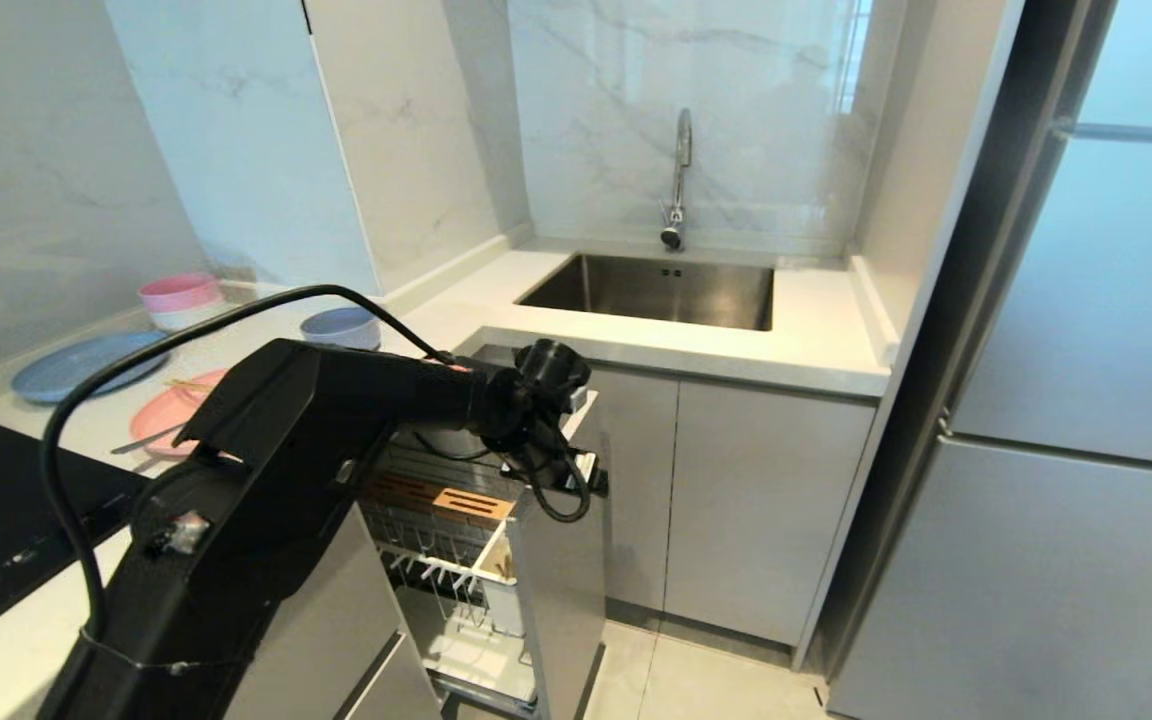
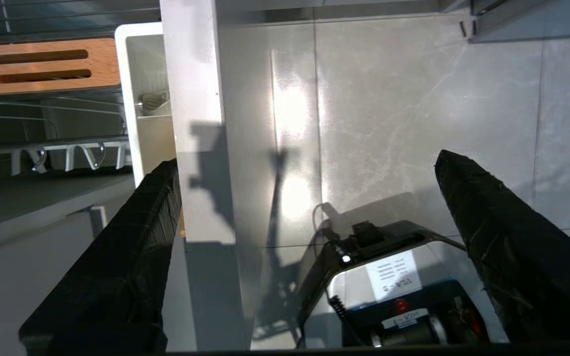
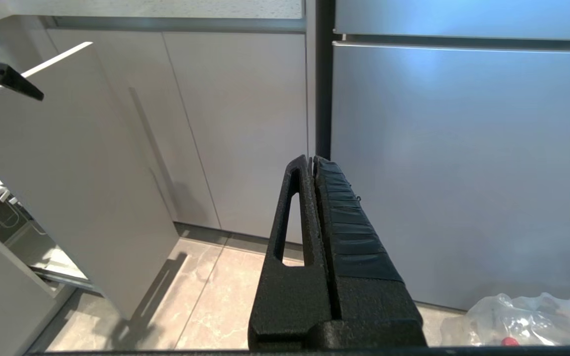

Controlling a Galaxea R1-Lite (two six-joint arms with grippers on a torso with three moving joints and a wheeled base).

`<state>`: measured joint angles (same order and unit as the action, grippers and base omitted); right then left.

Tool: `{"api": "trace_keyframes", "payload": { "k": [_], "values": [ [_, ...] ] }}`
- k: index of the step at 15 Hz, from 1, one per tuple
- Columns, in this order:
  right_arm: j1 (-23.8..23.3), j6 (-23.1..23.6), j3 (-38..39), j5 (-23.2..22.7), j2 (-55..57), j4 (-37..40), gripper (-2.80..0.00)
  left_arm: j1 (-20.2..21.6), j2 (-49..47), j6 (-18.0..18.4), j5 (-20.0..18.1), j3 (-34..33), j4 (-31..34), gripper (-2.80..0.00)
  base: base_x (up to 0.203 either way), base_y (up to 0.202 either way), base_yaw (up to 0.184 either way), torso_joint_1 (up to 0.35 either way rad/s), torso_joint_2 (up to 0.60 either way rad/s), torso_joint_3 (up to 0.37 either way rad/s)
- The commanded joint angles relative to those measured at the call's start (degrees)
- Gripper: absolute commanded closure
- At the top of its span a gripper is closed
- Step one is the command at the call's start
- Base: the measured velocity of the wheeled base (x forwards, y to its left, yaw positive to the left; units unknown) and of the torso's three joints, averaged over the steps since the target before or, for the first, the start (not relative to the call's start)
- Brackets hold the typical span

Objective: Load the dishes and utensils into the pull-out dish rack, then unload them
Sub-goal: Open the cupboard

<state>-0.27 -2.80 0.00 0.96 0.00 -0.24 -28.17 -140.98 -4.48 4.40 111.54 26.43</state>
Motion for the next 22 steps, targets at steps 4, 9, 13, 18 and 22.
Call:
{"api": "trace_keyframes", "payload": {
  "k": [4,9,13,18,22],
  "values": [
    [0.0,0.0,0.0,0.0,0.1,0.0,0.0,-1.0,-0.7,-0.4,-0.3,0.0,0.1,-2.8,0.0,0.0,0.0,0.0,0.0,0.0],
    [0.0,0.0,0.0,0.0,0.1,0.0,0.0,-2.8,-0.9,-0.4,-0.3,0.0,-0.9,-2.8,0.0,0.0,0.0,0.0,0.0,0.0],
    [0.0,0.0,0.0,0.0,0.1,0.0,0.0,-4.4,-1.3,-1.2,-0.3,0.1,-2.3,-2.8,0.0,0.0,0.0,0.0,0.0,0.0],
    [0.0,0.0,0.0,0.0,0.1,0.0,0.0,-6.4,-1.3,-1.3,-0.3,0.1,-2.5,-2.8,0.0,0.0,0.0,0.0,0.0,0.0],
    [0.0,0.0,0.0,0.0,0.1,0.0,0.0,-7.9,-1.7,-1.3,-0.4,0.1,-4.5,-2.8,0.0,0.0,0.0,0.0,0.0,0.0]
  ]
}}
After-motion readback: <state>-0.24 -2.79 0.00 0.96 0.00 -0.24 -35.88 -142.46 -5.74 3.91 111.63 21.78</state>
